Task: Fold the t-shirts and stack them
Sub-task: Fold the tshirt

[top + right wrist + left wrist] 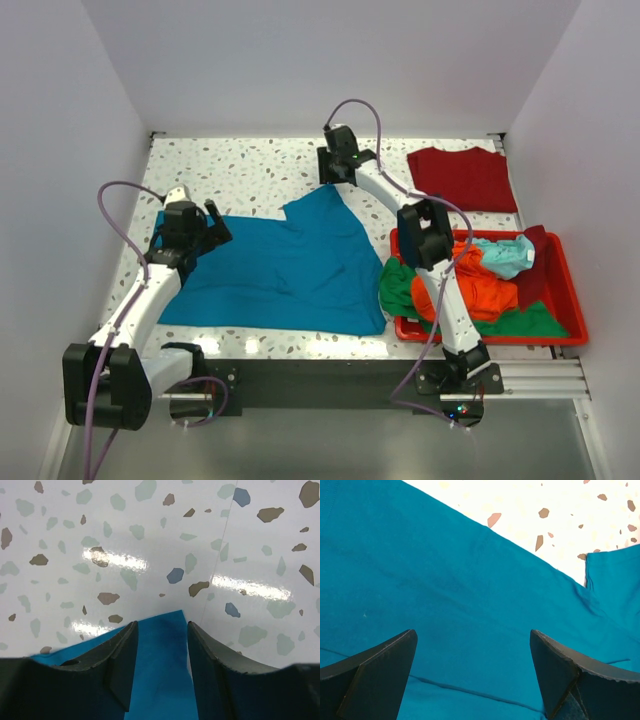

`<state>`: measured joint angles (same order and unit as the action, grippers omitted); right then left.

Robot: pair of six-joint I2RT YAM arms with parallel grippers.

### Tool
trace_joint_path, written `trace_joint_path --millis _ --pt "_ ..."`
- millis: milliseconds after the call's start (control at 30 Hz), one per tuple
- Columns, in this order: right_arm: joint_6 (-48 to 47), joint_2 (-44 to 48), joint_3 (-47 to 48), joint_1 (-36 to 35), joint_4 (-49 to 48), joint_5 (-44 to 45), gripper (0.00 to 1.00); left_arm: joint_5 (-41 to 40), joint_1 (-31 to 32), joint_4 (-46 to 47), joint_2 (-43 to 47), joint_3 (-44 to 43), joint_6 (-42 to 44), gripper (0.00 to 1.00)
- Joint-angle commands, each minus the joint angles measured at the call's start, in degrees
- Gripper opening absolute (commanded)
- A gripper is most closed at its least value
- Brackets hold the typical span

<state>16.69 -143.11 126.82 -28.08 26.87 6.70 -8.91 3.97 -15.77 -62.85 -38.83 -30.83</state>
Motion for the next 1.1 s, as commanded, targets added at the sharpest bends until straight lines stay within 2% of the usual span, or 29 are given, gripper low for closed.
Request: trace_joint_path --millis 0,367,467,500,567,600,633,800,1067 --pt "-1.1 -1.5 2.5 0.3 -2.2 2.3 0.46 0.2 -0.6 -0.1 1.1 -0.7 2.1 1.00" --pt "-2.2 -4.5 3.6 0.3 -1.4 2.2 0.40 0.6 -1.6 -0.2 0.8 -0.7 3.1 1.00" --pt "-1.9 -5.3 3.5 0.4 -0.5 1.3 0.30 0.5 -2.4 -0.1 0.0 -1.2 4.0 1.00" --pt "-1.8 -5.3 3.2 0.3 -0.4 1.2 0.22 0.5 -2.8 -0.2 -1.0 -1.6 4.3 1.00" --pt "-1.6 -4.3 1.4 0.3 -0.6 1.3 0.13 0.6 -4.0 -0.8 -3.3 -3.4 5.5 1.00" --pt "-1.4 -3.8 0.6 0.3 -0.9 1.6 0.04 1.0 -5.8 -0.9 -4.4 -4.2 6.0 1.00" --pt "-1.0 -3.2 0.0 0.3 -1.0 1.9 0.00 1.3 -7.5 -1.0 -5.4 -5.1 7.2 1.00" --pt "0.3 2.1 -4.6 0.9 -1.6 3.5 0.00 0.6 -12.6 -0.1 -13.5 -12.4 11.0 0.98" --pt "1.9 9.2 -11.4 3.1 -2.4 4.0 0.00 -4.7 -15.6 1.3 -28.2 -24.9 18.4 0.82"
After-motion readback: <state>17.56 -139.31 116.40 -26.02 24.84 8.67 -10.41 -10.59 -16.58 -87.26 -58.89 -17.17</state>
